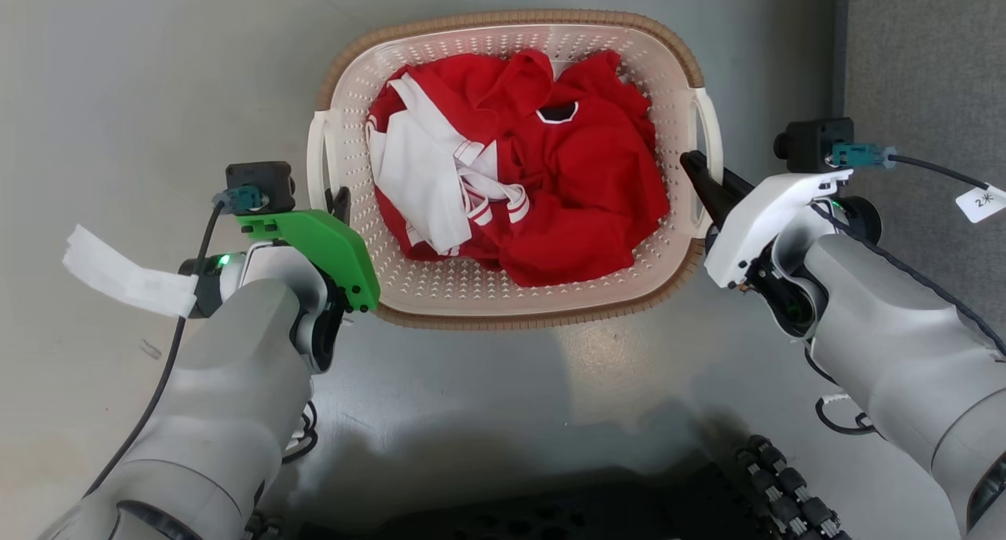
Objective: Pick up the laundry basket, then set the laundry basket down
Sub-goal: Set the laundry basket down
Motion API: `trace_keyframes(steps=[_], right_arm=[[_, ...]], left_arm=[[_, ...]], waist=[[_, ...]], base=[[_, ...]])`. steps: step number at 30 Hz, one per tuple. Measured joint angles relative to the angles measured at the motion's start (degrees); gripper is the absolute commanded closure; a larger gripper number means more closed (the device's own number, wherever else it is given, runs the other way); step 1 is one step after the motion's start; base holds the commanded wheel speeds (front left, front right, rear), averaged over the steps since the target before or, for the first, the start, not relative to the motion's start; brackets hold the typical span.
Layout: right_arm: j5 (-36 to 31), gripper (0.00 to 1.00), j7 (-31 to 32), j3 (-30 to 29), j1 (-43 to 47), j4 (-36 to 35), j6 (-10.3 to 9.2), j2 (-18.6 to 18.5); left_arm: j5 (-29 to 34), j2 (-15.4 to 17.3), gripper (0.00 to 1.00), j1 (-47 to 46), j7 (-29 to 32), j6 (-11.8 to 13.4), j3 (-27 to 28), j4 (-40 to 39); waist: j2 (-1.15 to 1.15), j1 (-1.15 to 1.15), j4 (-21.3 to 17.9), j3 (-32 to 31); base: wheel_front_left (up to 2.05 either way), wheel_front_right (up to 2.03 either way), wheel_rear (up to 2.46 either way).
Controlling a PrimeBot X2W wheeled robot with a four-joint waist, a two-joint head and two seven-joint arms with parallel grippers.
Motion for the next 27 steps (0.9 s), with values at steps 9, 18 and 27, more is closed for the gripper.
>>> trace_keyframes(steps=[9,18,27], right_arm=[[1.5,0.89,-0.7,0.8,0.0,0.5,0.00,-0.1],[2.0,0.00,-0.9,1.5,0.0,1.3,0.01,0.2],[2.5,0.00,-1.0,2.1,0.0,2.1,0.01,0.4]], left_arm=[[-0.6,0.0,0.68,0.0,-0.6,0.0,-1.1,-0.1],[-1.5,0.0,0.00,-0.1,-0.5,0.0,-1.7,0.4],[-1.9,0.0,0.00,0.0,-0.5,0.0,-2.4,1.1]], waist=[[0.00,-0.01,0.1,0.8],[0.00,0.00,0.2,0.4],[0.00,0.00,0.1,-1.4]], base=[[0.00,0.00,0.00],[0.00,0.00,0.00],[0.00,0.00,0.00]])
